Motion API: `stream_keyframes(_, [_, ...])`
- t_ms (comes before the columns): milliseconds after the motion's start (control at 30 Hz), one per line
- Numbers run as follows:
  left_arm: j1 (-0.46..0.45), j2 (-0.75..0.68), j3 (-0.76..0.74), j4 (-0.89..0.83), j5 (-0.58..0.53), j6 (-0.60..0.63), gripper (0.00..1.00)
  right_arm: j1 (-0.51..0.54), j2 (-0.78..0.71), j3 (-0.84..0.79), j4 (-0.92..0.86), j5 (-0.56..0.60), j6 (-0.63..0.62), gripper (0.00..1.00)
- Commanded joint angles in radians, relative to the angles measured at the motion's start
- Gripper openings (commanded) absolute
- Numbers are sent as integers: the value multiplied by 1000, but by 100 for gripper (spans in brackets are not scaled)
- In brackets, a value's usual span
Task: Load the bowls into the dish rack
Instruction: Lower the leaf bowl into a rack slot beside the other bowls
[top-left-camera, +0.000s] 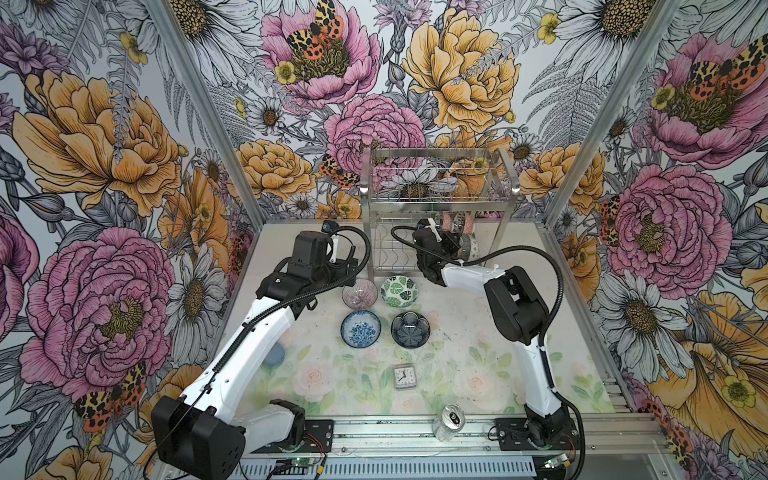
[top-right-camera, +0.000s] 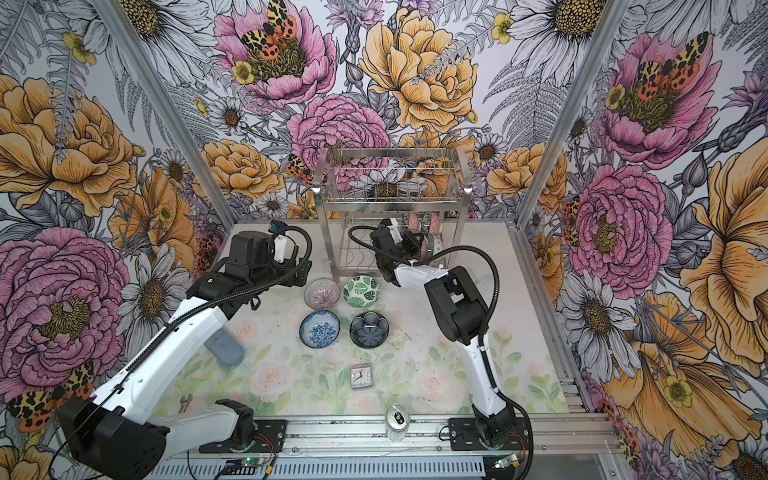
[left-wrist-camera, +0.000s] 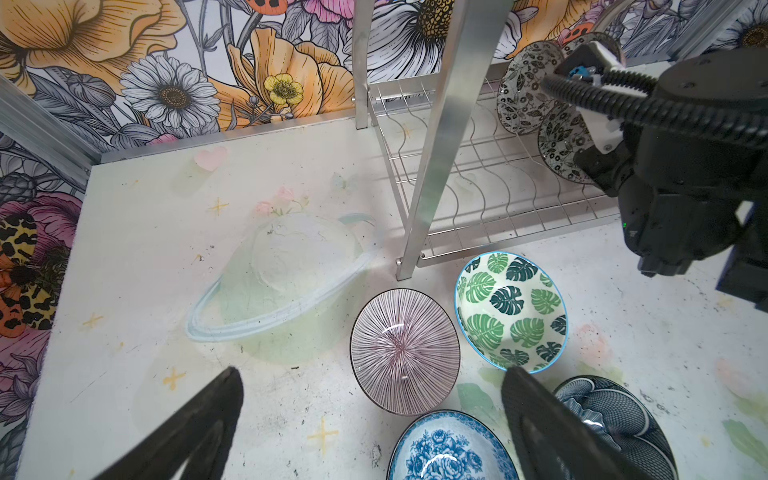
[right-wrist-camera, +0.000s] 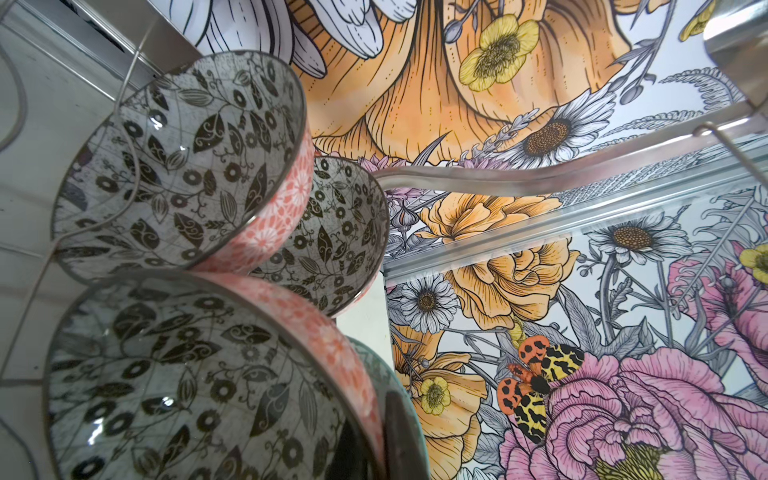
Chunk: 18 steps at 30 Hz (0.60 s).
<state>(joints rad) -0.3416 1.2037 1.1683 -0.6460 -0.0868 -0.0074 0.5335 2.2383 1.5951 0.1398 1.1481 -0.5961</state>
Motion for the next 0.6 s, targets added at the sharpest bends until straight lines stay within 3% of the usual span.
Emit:
stream_keyframes(0, [12,-16,-10,32,19,7,99,7,17,38,24,9,3,0])
stream_keyframes(567, [14,-12,-9,32,24,7,99,26,5,42,-55,-33,88,11])
